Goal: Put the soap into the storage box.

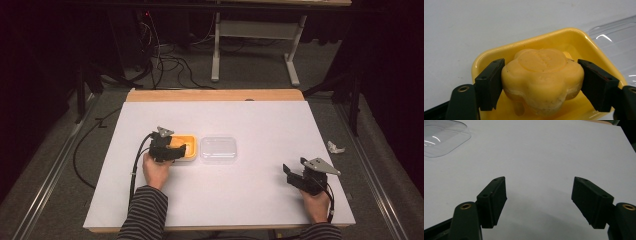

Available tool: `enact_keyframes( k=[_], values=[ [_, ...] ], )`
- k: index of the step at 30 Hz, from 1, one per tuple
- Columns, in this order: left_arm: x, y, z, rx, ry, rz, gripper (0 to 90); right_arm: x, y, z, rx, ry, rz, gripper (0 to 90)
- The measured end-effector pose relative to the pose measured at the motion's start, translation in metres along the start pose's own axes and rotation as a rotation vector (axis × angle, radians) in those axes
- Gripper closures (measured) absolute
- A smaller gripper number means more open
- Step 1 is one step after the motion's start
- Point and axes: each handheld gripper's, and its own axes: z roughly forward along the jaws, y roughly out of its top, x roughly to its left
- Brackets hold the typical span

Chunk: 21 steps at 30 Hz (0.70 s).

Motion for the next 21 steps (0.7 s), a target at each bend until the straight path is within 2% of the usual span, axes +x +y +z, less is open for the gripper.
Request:
enact_keyframes(
  k=[14,21],
  values=[
    [0.0019,-0.0017,0.0016,0.035,0.009,0.008,25.2,-0.0001,0.0,0.0,-0.001,-0.001,-0.004,28.6],
    [-0.0001,-0.0033,0.002,0.027,0.021,0.012,24.7,0.0004,-0.0001,0.0,0.0,-0.002,-0.004,28.6]
  ],
)
